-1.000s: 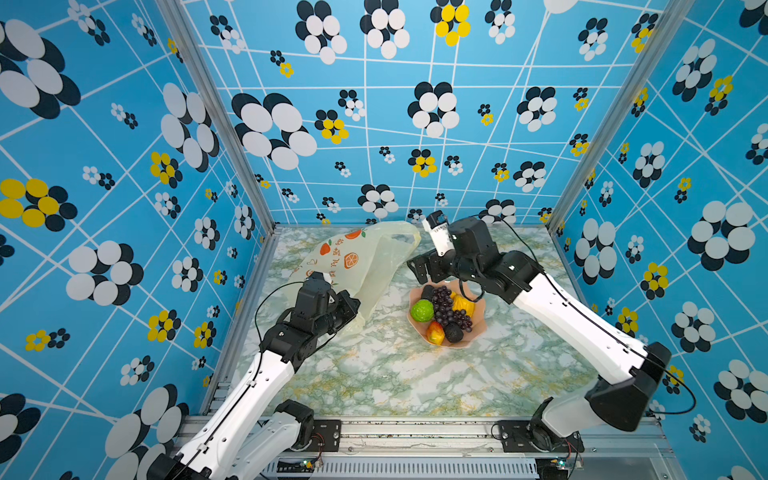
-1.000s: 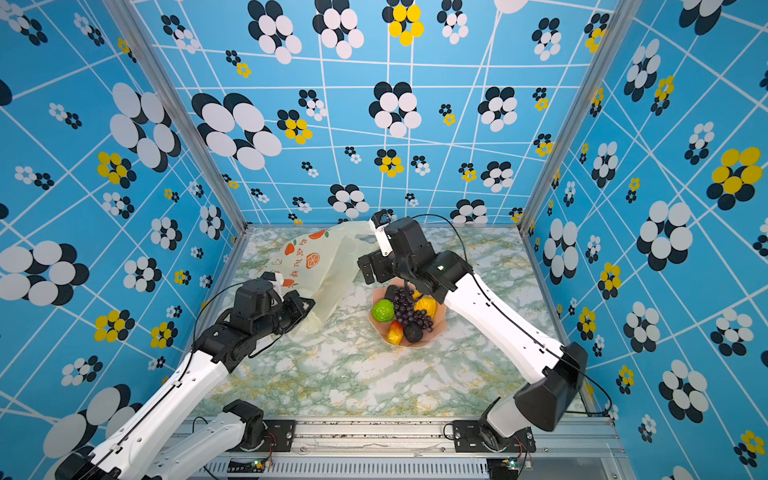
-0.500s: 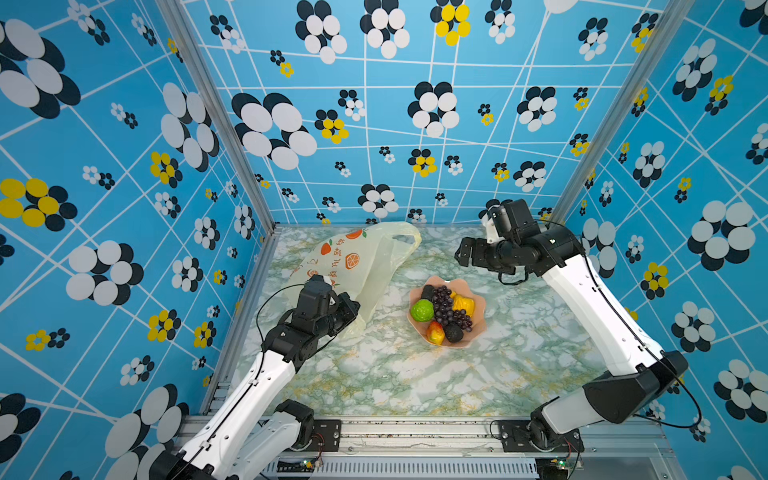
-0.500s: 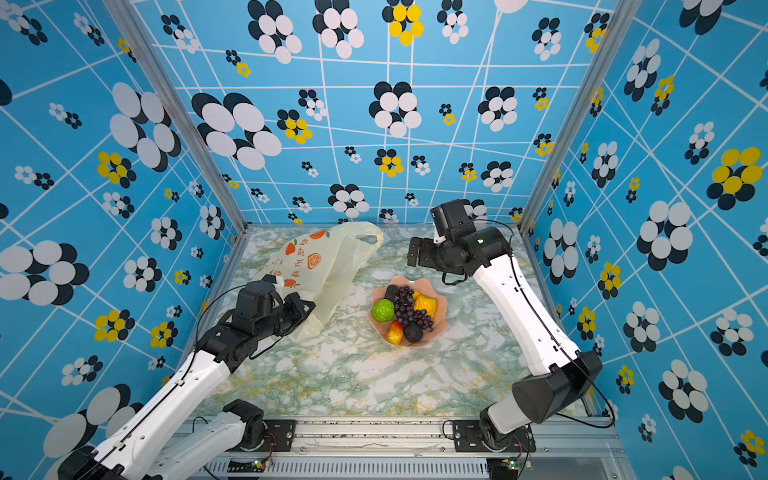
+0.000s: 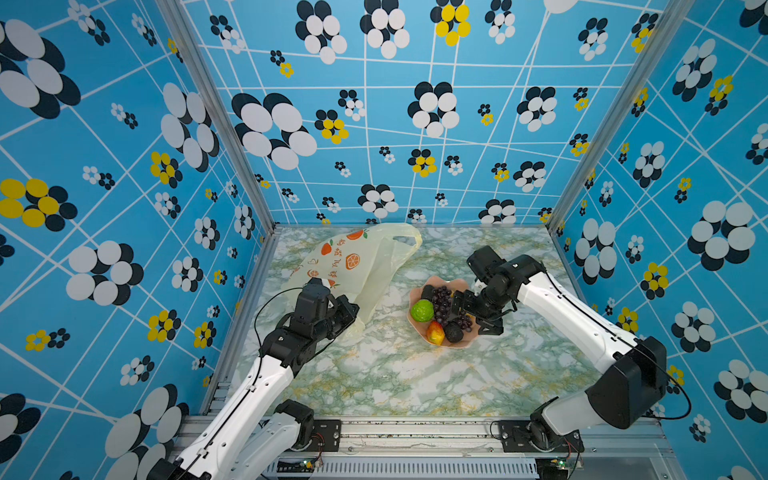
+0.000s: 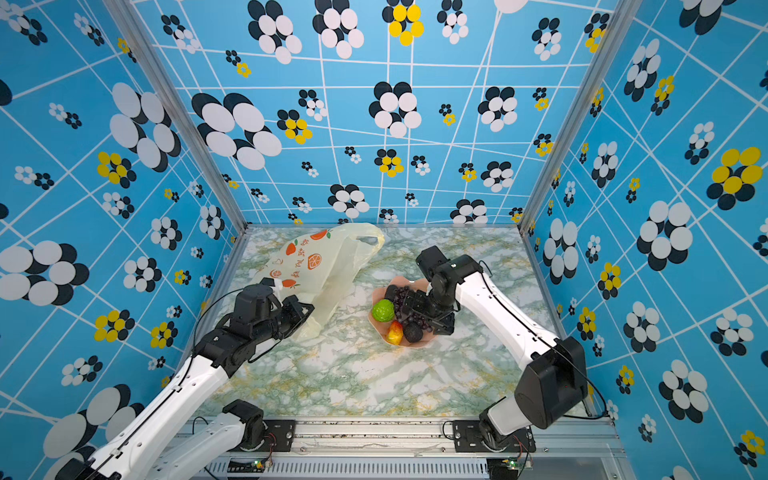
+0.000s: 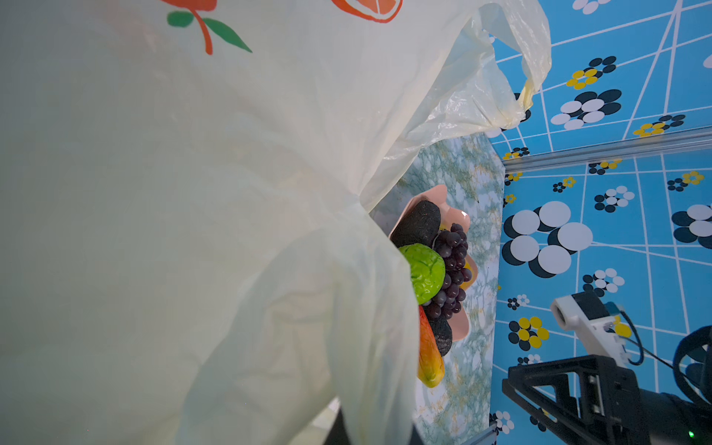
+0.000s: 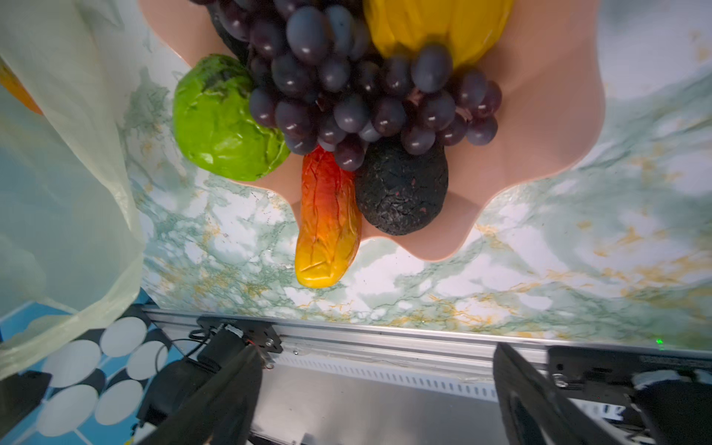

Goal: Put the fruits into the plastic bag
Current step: 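Withdraw the right gripper from the bag and move it over the bowl, then lower the right gripper onto the red-yellow papaya in the bowl and grasp it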

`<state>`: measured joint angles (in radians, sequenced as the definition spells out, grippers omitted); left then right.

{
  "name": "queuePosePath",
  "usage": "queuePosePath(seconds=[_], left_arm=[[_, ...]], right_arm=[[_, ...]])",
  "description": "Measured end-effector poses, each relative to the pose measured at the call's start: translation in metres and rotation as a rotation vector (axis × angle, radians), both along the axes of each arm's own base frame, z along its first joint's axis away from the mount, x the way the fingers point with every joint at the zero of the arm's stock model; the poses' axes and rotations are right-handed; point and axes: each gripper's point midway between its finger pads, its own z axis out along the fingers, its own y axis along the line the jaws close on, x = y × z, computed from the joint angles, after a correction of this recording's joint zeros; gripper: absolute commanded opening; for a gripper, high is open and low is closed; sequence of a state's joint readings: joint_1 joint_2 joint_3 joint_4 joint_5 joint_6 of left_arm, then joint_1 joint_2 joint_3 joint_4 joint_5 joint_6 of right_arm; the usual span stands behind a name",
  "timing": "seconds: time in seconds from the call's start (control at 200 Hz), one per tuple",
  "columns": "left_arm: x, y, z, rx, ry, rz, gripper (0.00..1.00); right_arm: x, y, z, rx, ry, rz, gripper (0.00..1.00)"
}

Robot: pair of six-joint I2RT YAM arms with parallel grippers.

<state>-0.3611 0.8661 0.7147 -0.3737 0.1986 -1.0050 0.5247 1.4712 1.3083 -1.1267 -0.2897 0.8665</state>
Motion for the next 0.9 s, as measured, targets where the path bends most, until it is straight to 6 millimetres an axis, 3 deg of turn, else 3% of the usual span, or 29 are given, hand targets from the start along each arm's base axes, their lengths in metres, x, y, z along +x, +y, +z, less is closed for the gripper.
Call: queuePosePath(seconds=[0.23, 0.54, 0.905], left_arm=[[-0.006, 0.002, 0.002, -0.005, -0.003, 0.002, 0.0], [-0.012, 0.005, 0.001, -0.007, -0.007, 0.003, 0.0], [-0.018, 0.008, -0.003, -0.006, -0.004, 0.008, 0.0]], right_arm=[[-0.006, 0.014, -0.003, 0.109, 0.016, -0.213, 0.89], [-0.004, 0.05, 0.002, 0.125, 0.073, -0.199, 0.84], [-0.002, 0.052, -0.03, 0.046, 0.168, -0.23, 0.77]])
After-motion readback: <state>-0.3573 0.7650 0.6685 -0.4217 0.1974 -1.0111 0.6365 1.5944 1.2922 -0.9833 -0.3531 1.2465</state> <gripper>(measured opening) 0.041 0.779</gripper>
